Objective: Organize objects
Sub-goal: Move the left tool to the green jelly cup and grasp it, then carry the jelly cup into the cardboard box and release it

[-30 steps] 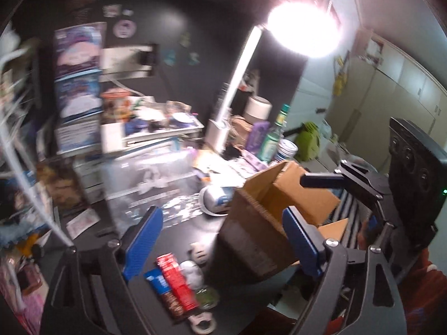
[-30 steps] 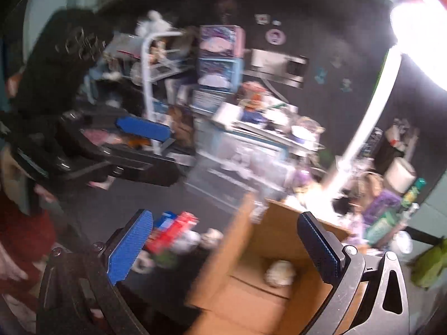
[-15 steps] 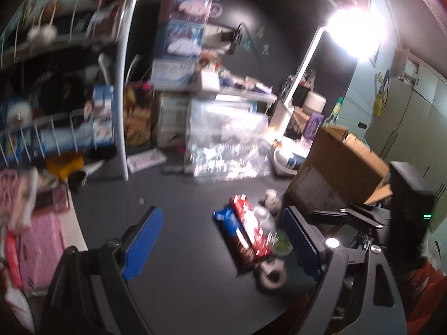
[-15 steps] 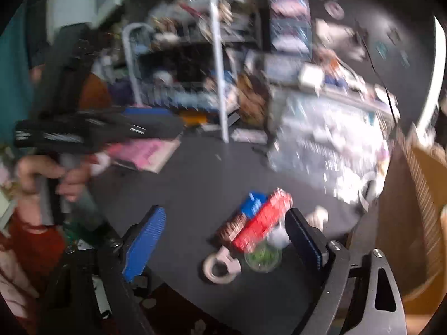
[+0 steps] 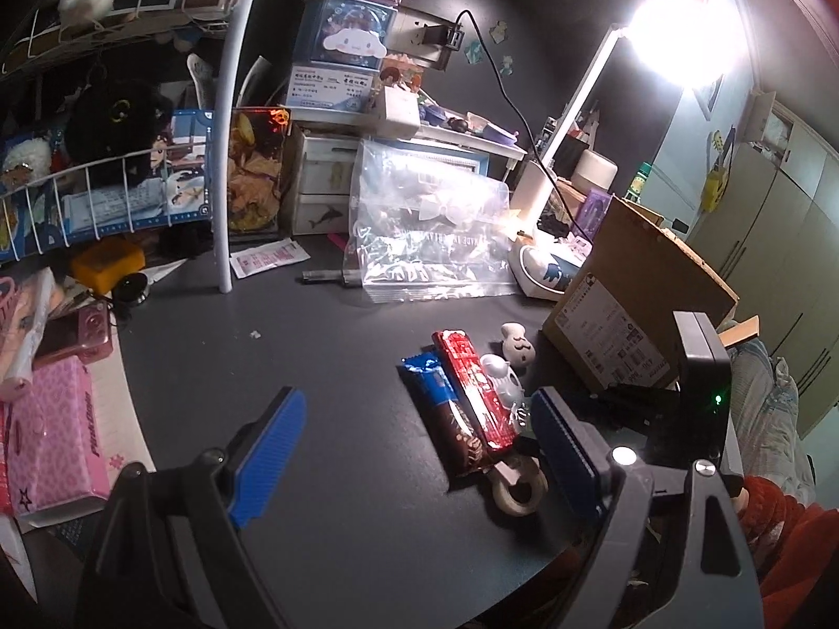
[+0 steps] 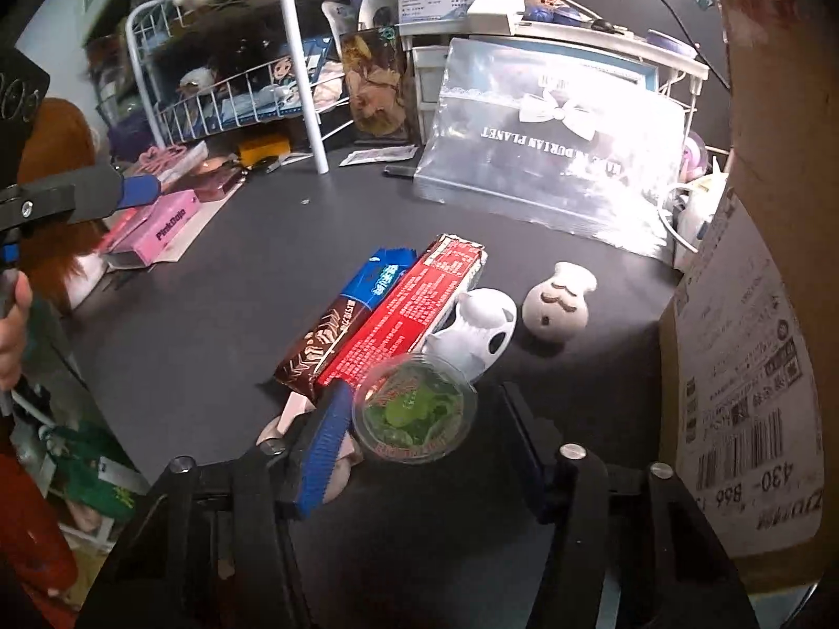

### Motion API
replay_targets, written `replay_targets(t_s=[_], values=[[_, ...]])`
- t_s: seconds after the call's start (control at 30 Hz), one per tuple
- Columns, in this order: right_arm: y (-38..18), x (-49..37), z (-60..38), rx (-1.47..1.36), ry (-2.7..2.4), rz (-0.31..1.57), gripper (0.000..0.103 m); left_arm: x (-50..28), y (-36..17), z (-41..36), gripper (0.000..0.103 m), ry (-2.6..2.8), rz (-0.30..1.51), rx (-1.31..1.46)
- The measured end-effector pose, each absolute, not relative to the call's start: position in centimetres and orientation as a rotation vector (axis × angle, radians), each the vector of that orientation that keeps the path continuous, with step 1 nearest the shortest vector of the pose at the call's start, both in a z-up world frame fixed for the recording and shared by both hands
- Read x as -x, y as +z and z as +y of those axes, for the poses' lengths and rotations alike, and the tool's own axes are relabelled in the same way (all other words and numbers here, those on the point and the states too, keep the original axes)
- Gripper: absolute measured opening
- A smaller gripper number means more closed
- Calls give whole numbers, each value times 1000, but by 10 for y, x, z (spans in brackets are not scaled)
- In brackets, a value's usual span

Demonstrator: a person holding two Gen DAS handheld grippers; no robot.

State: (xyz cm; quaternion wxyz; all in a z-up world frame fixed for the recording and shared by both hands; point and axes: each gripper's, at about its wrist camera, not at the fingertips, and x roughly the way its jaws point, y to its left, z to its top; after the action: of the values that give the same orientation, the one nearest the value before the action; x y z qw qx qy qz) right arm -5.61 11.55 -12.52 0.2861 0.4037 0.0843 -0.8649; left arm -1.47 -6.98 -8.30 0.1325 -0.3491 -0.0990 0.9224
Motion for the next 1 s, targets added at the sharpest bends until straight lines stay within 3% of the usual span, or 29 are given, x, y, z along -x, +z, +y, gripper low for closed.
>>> replay_targets(t_s=[0.57,0.8,0.87,0.93,1.0], values=[[-122,48,110,-1050,-2309,277,42,17,-80,-58,86,2597,-269,1023],[-75,29,98,-915,-2249,265,42,21,-59,-34,85,2397,-235,1004],[-58,23,92,-866,-2223,274,42,25,-49,-31,81,2371,-229,1006],[-37,16,85,-799,-2200,299,42,29,-37,-29,69,2338,-232,1014],[-19,12,80,-735,-2186,323,42,32,-23,-24,67,2327,-213,1015]])
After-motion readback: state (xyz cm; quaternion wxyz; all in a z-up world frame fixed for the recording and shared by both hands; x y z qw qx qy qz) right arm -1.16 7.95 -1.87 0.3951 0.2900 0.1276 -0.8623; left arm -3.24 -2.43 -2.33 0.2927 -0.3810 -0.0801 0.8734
